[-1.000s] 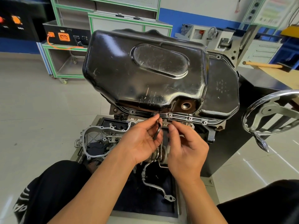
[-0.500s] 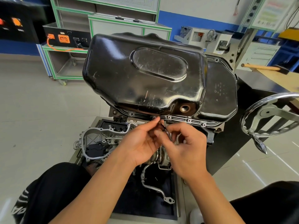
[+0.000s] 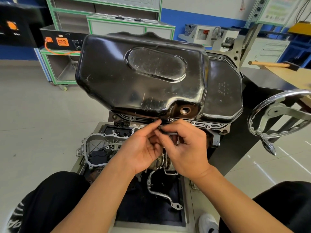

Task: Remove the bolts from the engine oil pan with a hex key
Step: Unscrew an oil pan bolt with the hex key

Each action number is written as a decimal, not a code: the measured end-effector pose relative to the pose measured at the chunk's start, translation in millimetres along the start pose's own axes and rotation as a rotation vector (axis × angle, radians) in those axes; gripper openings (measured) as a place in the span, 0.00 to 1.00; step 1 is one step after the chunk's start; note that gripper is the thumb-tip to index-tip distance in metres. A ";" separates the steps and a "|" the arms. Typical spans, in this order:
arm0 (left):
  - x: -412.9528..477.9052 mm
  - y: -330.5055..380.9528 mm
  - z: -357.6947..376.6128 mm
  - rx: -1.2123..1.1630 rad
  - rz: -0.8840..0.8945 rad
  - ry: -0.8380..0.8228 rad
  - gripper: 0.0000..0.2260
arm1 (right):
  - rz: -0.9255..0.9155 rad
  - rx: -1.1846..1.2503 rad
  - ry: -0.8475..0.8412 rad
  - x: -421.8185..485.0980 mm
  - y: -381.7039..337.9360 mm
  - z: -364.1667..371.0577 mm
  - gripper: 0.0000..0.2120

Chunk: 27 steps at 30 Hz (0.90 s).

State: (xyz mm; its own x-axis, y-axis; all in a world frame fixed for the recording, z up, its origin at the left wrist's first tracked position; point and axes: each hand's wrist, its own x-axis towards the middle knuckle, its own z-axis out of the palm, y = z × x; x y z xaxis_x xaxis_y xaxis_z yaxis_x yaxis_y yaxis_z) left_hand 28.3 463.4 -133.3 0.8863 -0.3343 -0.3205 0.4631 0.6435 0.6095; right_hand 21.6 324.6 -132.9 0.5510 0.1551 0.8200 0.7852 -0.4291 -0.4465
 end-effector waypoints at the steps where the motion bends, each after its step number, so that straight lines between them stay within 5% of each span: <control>1: -0.1 0.6 -0.7 -0.012 0.002 -0.015 0.14 | 0.036 0.024 0.003 -1.1 -0.6 0.6 0.05; 5: -2.1 0.3 0.3 -0.037 0.018 -0.108 0.09 | 0.164 0.152 0.109 -5.6 -1.1 5.6 0.06; 10: -2.1 0.0 2.4 -0.104 0.031 -0.159 0.08 | 0.097 0.088 0.205 -10.9 -0.9 11.7 0.03; 20: -3.1 0.4 -1.1 0.154 0.032 -0.037 0.12 | -0.052 -0.030 0.111 -21.3 4.3 17.6 0.07; 27: -5.2 1.6 -2.1 -0.063 -0.011 -0.158 0.11 | 0.065 0.044 0.219 -14.1 0.2 21.0 0.08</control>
State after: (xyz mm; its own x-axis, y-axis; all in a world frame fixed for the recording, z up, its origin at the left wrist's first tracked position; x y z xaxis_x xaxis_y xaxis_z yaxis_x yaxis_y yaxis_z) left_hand 24.4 467.6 -132.1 0.8728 -0.4424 -0.2061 0.4762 0.6795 0.5581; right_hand 20.0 341.0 -152.1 0.5300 -0.0708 0.8450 0.7641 -0.3922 -0.5122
